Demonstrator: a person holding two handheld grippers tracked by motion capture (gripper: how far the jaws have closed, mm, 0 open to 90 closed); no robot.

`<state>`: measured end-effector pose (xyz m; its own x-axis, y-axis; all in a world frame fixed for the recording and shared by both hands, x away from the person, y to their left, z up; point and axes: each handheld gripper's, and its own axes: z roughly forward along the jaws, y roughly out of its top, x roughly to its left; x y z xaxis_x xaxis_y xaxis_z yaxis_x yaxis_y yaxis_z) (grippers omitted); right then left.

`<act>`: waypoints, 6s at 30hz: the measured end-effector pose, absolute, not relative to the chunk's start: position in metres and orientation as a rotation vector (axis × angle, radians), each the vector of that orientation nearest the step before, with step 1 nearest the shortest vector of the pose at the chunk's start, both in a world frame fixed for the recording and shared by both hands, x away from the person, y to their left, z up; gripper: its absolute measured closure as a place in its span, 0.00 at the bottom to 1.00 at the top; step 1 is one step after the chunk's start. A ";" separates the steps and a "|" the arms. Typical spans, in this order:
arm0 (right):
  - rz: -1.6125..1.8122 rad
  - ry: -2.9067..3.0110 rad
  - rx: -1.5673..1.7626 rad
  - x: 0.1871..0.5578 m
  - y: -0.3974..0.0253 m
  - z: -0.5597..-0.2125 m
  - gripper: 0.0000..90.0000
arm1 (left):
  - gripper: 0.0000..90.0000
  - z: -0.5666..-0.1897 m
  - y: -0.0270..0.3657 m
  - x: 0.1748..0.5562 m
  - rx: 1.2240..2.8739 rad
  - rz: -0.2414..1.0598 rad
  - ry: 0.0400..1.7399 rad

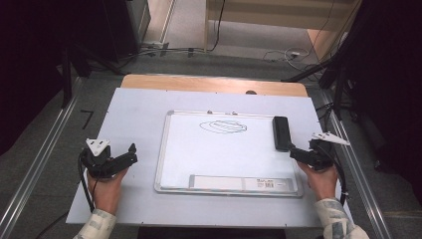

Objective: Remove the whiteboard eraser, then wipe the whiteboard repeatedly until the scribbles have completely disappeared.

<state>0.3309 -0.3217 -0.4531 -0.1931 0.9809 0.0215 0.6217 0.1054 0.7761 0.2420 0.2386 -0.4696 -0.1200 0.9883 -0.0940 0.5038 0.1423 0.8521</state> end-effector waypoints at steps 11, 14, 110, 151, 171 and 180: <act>0.887 1.912 1.555 0.357 -0.301 -0.462 0.16 | 0.03 -0.470 0.239 0.242 1.445 0.882 1.727; 0.872 1.921 1.560 0.365 -0.296 -0.464 0.17 | 0.03 -0.470 0.239 0.242 1.447 0.879 1.729; 0.743 1.904 1.651 0.436 -0.272 -0.484 0.39 | 0.04 -0.473 0.245 0.241 1.412 0.849 1.758; 0.912 1.921 1.546 0.395 -0.268 -0.453 0.41 | 0.04 -0.472 0.248 0.240 1.407 0.833 1.754; 0.913 1.946 1.525 0.393 -0.261 -0.454 0.41 | 0.04 -0.472 0.248 0.241 1.405 0.831 1.757; 0.916 1.982 1.488 0.392 -0.247 -0.456 0.41 | 0.04 -0.472 0.247 0.241 1.406 0.830 1.751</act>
<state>0.3922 -0.2465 -0.4560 -0.2821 0.9594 0.0068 0.6270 0.1790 0.7582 0.2406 0.2471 -0.4721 -0.1356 0.9802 -0.1444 0.5090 0.1940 0.8386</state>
